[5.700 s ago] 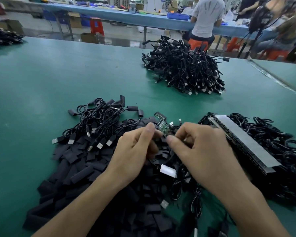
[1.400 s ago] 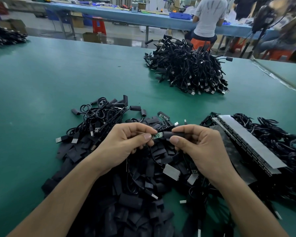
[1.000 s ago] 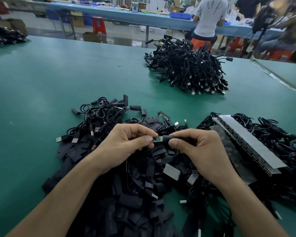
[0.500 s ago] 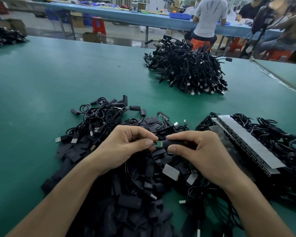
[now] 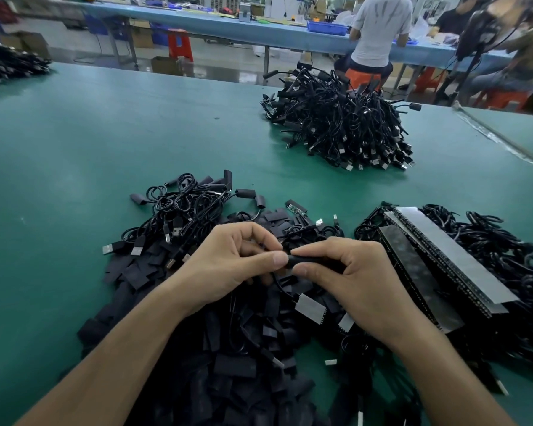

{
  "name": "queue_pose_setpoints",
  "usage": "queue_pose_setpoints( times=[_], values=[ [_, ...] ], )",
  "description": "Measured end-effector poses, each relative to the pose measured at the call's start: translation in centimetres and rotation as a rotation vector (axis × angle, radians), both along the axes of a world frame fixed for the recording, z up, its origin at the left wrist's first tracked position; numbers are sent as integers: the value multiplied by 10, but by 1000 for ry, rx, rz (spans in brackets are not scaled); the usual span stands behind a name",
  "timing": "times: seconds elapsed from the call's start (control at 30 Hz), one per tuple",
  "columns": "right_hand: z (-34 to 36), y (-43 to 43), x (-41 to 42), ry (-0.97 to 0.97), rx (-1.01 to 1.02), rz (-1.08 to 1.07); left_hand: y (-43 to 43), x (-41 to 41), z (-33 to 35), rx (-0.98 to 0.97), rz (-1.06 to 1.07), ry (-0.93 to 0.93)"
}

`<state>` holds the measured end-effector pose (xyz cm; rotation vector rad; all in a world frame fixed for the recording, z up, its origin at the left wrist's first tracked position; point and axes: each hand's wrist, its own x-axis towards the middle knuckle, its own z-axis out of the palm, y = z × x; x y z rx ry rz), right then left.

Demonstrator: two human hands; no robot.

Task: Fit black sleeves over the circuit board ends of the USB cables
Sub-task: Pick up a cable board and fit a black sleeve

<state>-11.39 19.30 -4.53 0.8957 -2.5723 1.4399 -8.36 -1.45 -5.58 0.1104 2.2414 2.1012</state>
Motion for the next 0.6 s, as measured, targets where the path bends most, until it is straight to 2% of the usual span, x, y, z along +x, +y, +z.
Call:
queue_pose_setpoints(
  times=[0.1, 0.27, 0.47, 0.6],
  values=[
    [-2, 1, -1, 49, -7, -44, 0, 0, 2, -32, 68, -33],
    [-4, 1, -2, 92, 25, -56, -2, 0, 2, -53, 56, -71],
    [-5, -3, 1, 196, 111, -30, 1, 0, 2, 50, 66, -92],
    [-7, -6, 3, 242, 71, -32, 2, -1, 1, 95, 60, -82]
  ],
)
